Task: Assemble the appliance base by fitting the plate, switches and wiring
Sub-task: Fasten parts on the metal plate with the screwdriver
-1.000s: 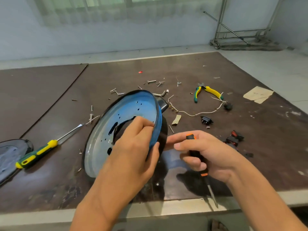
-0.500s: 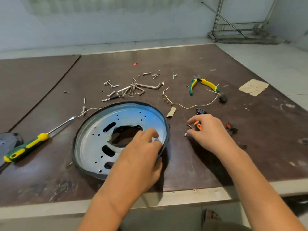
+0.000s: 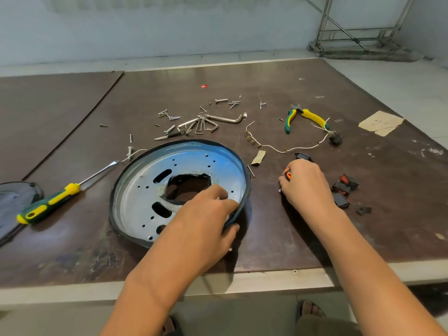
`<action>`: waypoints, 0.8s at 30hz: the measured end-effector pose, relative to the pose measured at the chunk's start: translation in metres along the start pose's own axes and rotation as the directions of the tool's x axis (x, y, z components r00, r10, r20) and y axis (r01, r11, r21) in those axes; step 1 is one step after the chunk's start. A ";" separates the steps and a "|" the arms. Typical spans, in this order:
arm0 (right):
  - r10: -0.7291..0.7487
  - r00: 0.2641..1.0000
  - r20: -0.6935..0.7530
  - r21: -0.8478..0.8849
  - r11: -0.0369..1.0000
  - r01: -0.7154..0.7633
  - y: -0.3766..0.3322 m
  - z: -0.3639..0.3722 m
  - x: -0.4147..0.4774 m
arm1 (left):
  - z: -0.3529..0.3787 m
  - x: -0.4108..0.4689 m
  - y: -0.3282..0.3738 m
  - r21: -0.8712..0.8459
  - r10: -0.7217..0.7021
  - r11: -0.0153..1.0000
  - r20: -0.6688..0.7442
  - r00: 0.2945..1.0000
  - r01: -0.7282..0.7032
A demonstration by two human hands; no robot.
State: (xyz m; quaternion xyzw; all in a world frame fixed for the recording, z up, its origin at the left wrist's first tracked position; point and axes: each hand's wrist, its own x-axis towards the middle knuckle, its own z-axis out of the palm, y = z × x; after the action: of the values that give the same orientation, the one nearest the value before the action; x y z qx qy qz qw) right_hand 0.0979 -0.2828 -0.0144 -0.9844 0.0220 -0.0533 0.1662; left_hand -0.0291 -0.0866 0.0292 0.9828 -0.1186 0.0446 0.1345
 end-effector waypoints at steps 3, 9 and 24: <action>-0.043 0.999 -0.007 0.117 0.992 0.043 -0.001 -0.013 -0.001 | -0.003 0.002 0.001 0.009 0.001 1.000 0.038 0.999 -0.001; -0.334 0.942 -0.042 0.722 0.641 0.260 -0.032 -0.043 -0.027 | -0.006 0.004 0.001 -0.019 -0.067 0.998 0.043 0.997 0.068; -0.560 0.829 -0.012 0.539 0.694 0.477 -0.049 -0.030 -0.043 | -0.006 0.002 0.001 -0.064 -0.059 0.996 -0.027 0.998 0.057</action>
State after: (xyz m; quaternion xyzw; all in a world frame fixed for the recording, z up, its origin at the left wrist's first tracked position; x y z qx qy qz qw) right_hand 0.0534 -0.2442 0.0260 -0.8684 -0.2852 -0.0266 0.4048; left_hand -0.0277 -0.0864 0.0356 0.9803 -0.0895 0.0513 0.1682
